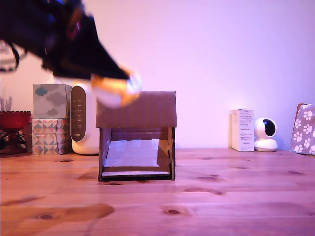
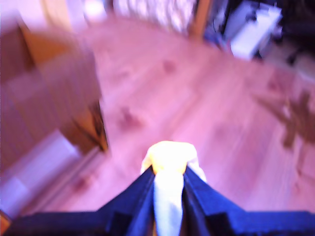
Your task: Drop the footbag into the cardboard dice tower
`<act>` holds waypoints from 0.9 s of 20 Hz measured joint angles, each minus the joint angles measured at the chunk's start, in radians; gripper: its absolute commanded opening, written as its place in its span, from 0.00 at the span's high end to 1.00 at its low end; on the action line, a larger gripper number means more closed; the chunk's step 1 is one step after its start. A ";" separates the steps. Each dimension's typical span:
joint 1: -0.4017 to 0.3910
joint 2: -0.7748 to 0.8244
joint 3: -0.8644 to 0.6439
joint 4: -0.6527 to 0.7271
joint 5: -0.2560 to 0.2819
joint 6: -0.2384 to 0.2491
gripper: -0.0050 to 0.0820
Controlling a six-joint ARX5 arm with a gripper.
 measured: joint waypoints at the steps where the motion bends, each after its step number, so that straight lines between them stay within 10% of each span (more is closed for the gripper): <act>1: 0.000 -0.013 0.000 0.040 -0.033 0.000 0.84; 8: 0.015 0.028 0.040 0.329 -0.189 0.053 0.84; 18: 0.098 0.389 0.473 0.035 -0.174 0.053 0.84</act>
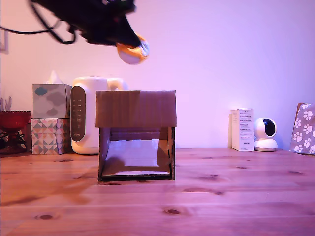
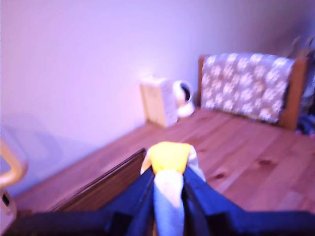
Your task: Drop the footbag into the cardboard dice tower
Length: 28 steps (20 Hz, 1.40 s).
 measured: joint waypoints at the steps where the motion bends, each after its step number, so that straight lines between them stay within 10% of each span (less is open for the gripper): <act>1: 0.011 0.035 0.050 -0.037 0.012 0.000 0.84; 10: 0.064 0.200 0.232 -0.233 0.064 0.000 0.80; 13: 0.062 0.200 0.232 -0.231 0.065 0.000 0.25; 16: 0.062 0.200 0.257 -0.267 0.065 0.000 0.13; 19: 0.061 0.186 0.298 -0.353 0.064 0.000 0.27; 23: 0.053 0.081 0.297 -0.541 0.077 0.000 0.99; 28: 0.053 -0.018 0.298 -0.732 0.160 0.005 0.97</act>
